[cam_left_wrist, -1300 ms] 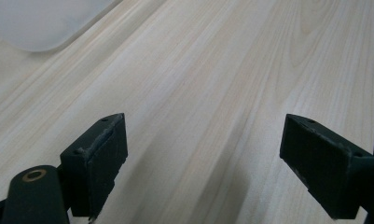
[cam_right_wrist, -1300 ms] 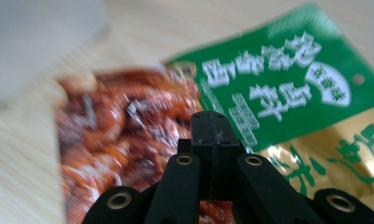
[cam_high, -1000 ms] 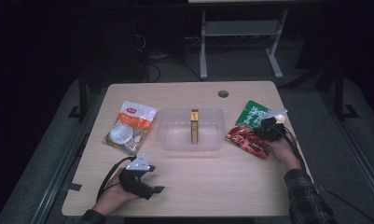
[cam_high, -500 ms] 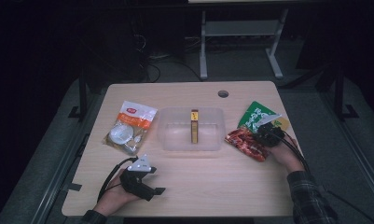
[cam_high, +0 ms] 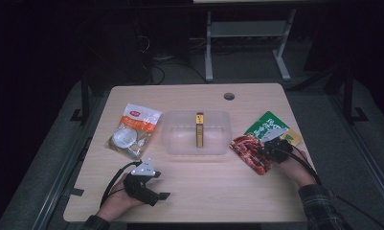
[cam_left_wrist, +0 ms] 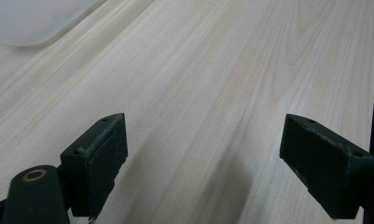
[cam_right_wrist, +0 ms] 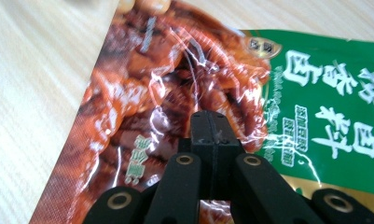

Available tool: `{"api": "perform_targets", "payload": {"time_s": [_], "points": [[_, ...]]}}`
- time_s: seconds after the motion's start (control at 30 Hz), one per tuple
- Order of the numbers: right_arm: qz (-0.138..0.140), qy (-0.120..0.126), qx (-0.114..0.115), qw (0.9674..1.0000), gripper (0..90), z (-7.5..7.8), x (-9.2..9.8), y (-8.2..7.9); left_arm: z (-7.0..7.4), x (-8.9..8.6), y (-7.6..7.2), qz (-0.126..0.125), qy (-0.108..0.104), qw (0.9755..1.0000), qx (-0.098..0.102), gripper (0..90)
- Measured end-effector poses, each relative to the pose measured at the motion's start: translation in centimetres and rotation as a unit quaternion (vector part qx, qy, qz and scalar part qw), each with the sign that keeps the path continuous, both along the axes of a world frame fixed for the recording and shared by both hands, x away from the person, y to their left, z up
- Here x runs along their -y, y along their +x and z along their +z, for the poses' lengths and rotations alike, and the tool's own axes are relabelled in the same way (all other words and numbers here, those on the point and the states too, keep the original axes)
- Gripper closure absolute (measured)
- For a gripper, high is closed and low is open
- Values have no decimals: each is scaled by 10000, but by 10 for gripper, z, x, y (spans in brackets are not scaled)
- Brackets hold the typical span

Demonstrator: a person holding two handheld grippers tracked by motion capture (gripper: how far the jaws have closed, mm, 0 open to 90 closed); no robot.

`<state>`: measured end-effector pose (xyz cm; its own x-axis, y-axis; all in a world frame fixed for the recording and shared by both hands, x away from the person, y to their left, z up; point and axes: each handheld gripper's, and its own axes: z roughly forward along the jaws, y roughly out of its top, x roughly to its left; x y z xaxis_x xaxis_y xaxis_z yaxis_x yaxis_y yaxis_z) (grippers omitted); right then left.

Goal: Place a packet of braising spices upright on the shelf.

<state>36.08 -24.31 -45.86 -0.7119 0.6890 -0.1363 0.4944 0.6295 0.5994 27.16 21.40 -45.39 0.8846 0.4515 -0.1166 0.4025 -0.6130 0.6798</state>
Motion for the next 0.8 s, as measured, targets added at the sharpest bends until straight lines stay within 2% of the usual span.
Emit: {"api": "perform_targets", "payload": {"time_s": [0.07,0.13,0.23,0.3,0.33,0.37,0.4,0.5,0.6,0.7,0.8], "points": [[-182,55,95,9998,900,0,4,7,1,0,1,-9,2,10000,9,144],[-529,129,150,9984,900,2,12,18,1,0,1,-8,-1,10000,7,144],[-1093,272,272,9933,900,5,28,37,0,-1,2,15,-9,10000,-9,144],[-1521,374,407,9868,900,7,41,49,0,-1,3,25,-29,10000,-8,144],[-1778,543,414,9817,900,8,49,55,0,-1,3,28,-40,10000,-12,144],[-1964,598,409,9779,900,8,54,60,0,-1,3,23,-47,10000,-16,144],[-2103,549,445,9751,900,7,59,65,0,-1,3,23,-49,10000,-16,144],[-2356,679,479,9683,900,3,67,72,0,-3,3,31,-43,10000,-29,144],[-2580,501,362,9642,900,-4,71,75,0,-4,4,42,-45,10000,-12,144],[-2682,438,335,9618,900,-7,75,76,0,-4,4,49,-48,10000,-17,144],[-2702,420,282,9615,900,-8,76,76,0,-3,4,46,-48,10000,-11,144]]}}
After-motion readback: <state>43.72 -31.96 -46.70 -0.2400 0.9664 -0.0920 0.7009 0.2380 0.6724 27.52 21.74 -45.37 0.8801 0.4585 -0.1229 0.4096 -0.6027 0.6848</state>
